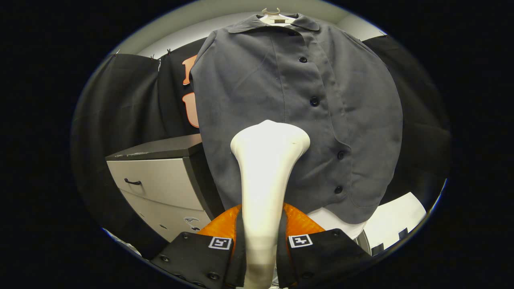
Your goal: Iron the clothes twice with a garment steamer, once on the left side and once on the right side.
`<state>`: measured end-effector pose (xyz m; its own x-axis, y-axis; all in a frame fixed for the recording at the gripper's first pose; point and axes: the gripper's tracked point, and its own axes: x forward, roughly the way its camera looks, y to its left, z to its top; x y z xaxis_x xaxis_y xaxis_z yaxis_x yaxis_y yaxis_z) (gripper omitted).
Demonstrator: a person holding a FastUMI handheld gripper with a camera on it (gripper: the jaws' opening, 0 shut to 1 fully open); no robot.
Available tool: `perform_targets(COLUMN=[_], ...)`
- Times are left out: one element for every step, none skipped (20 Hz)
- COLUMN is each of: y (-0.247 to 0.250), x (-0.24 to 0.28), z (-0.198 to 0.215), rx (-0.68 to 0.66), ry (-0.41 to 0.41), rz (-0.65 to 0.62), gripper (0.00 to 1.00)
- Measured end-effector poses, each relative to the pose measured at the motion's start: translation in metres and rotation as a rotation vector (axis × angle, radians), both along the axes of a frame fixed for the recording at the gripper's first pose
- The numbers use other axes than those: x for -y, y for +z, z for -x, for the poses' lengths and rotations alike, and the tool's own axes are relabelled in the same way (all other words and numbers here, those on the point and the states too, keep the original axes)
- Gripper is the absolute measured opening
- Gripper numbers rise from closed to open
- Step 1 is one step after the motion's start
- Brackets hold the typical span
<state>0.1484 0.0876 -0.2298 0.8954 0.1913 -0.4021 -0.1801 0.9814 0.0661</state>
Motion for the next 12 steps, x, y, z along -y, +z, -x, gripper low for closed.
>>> perform_targets(y=[-0.006, -0.012, -0.017, -0.023, -0.03, -0.035, -0.04, -0.043, -0.046, -0.046, -0.044, -0.04], x=[0.0, 0.0, 0.001, 0.002, 0.001, 0.001, 0.002, 0.003, 0.004, 0.005, 0.003, 0.002], z=[0.003, 0.006, 0.009, 0.012, 0.015, 0.019, 0.023, 0.027, 0.029, 0.031, 0.033, 0.034], rx=[-0.008, -0.018, -0.028, -0.04, -0.052, -0.064, -0.074, -0.084, -0.092, -0.095, -0.091, -0.083], ry=[0.0, 0.001, 0.0, -0.001, -0.001, 0.001, 0.004, 0.008, 0.009, 0.01, 0.011, 0.013], rz=[0.004, 0.005, 0.006, 0.008, 0.008, 0.01, 0.014, 0.02, 0.027, 0.028, 0.024, 0.021], gripper=[0.38, 0.38, 0.38, 0.38, 0.38, 0.38, 0.38, 0.38, 0.38, 0.38, 0.38, 0.38])
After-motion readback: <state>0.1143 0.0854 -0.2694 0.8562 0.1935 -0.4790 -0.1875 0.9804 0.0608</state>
